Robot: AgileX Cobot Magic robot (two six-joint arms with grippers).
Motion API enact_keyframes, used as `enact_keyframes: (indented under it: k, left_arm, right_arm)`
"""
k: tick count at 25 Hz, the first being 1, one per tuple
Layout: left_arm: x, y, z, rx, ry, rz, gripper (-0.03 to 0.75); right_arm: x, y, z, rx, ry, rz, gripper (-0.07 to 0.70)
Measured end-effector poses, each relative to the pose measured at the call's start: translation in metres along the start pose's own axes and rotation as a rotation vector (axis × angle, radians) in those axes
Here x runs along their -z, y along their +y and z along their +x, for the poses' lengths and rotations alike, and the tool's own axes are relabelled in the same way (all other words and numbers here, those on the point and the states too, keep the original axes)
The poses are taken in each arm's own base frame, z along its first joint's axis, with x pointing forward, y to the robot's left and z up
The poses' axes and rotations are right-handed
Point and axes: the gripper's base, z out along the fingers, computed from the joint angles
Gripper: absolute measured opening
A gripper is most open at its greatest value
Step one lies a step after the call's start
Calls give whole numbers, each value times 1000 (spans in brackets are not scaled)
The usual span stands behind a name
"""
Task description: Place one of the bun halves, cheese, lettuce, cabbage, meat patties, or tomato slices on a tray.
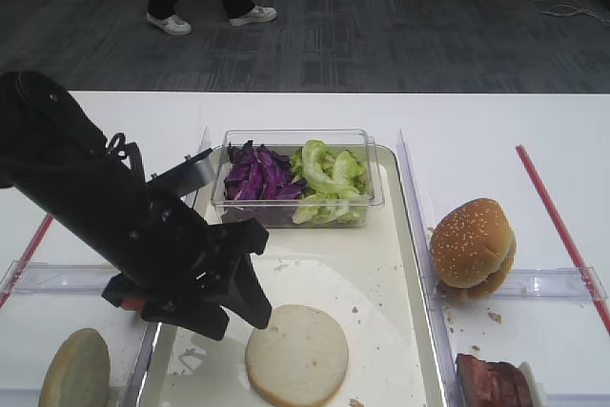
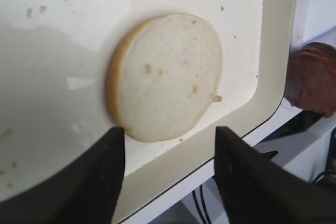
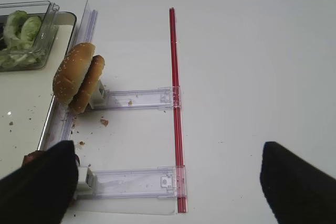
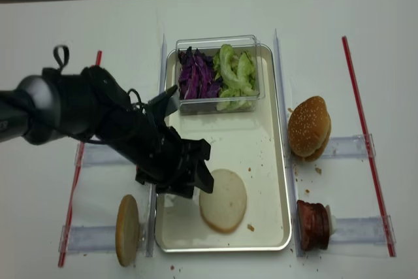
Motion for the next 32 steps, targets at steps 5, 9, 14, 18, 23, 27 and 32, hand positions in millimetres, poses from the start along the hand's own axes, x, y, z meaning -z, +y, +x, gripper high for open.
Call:
enact_keyframes:
  k: [5,9,14,18,23,27,32]
  left_arm:
    - [21,-10,-2,-32,45,-105,364]
    - [35,-15,-2,-42,63,-169,364]
    - [49,-19,-3,-39,100,-259,364]
    - [63,-21,-7,-40,131,-359,364]
    - [80,-29,-20,-73,81,-433,364]
    - [89,-33,-25,-74,42,-463,364]
    - [94,-32,-24,-88,29,-505,364]
  right_arm:
    - [0,0,0,0,0,0,692]
    - [0,0,0,0,0,0,692]
    - [0,0,0,0,0,0,692]
    - [0,0,0,0,0,0,692]
    - [0,0,0,0,0,0,692]
    - [0,0,0,0,0,0,692]
    - [0,0,0,0,0,0,692]
